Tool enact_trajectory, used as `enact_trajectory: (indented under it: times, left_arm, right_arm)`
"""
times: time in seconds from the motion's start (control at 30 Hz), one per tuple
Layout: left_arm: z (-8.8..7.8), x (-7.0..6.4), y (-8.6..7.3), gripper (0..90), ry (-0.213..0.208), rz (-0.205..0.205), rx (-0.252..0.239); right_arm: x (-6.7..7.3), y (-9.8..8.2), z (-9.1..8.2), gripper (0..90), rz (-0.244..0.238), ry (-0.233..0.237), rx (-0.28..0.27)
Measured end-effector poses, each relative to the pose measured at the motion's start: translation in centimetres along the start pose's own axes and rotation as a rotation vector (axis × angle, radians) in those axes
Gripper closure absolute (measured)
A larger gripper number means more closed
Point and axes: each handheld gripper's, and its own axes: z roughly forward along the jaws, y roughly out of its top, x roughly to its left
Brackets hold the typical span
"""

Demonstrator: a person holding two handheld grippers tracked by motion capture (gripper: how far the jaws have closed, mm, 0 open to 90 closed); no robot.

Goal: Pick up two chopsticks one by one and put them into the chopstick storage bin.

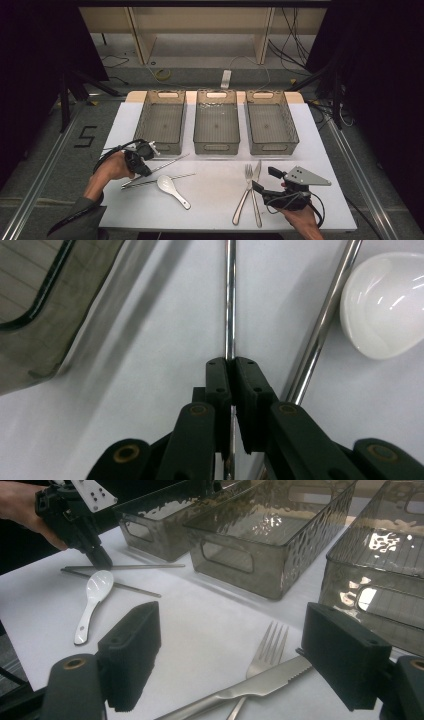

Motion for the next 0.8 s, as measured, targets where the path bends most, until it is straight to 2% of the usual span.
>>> enact_trajectory:
  times: [0.1, 0.27, 0.33, 0.4, 0.43, 0.5, 0.57, 0.77, 0.8]
  left_arm:
    - [0.0, 0.0, -0.1, 84.5, 0.000, 0.011, -0.011]
    - [-0.2, 0.1, -0.2, 84.6, 0.001, -0.001, -0.039]
    - [-0.5, 0.1, -0.3, 84.7, -0.013, -0.015, -0.064]
    - [-0.9, 0.2, -0.4, 84.6, -0.004, -0.020, -0.064]
    - [-1.2, 0.2, -0.5, 84.6, 0.000, -0.034, -0.079]
    - [-1.8, 0.3, -0.6, 84.7, 0.004, -0.031, -0.085]
    - [-2.2, 0.2, -0.7, 84.7, -0.002, -0.035, -0.103]
    - [-4.2, -0.3, -0.6, 84.7, 0.019, -0.046, -0.170]
    - [-4.5, -0.3, -0.5, 84.7, 0.034, -0.045, -0.177]
  right_arm:
    - [0.0, 0.0, 0.0, 24.7, 0.000, 0.000, 0.001]
    - [0.0, 0.0, -0.1, 24.7, 0.002, 0.005, -0.003]
    - [0.0, 0.1, -0.1, 24.7, 0.001, 0.007, -0.007]
    - [0.0, 0.0, -0.1, 24.7, 0.002, 0.009, -0.007]
    - [0.0, 0.0, -0.1, 24.7, 0.003, 0.009, -0.005]
    - [0.0, 0.0, -0.1, 24.7, 0.001, 0.009, -0.005]
    - [0.0, 0.0, -0.1, 24.7, 0.002, 0.007, -0.003]
    - [0.0, 0.0, -0.1, 24.7, 0.002, 0.009, -0.005]
    - [0.0, 0.0, -0.1, 24.7, 0.002, 0.009, -0.005]
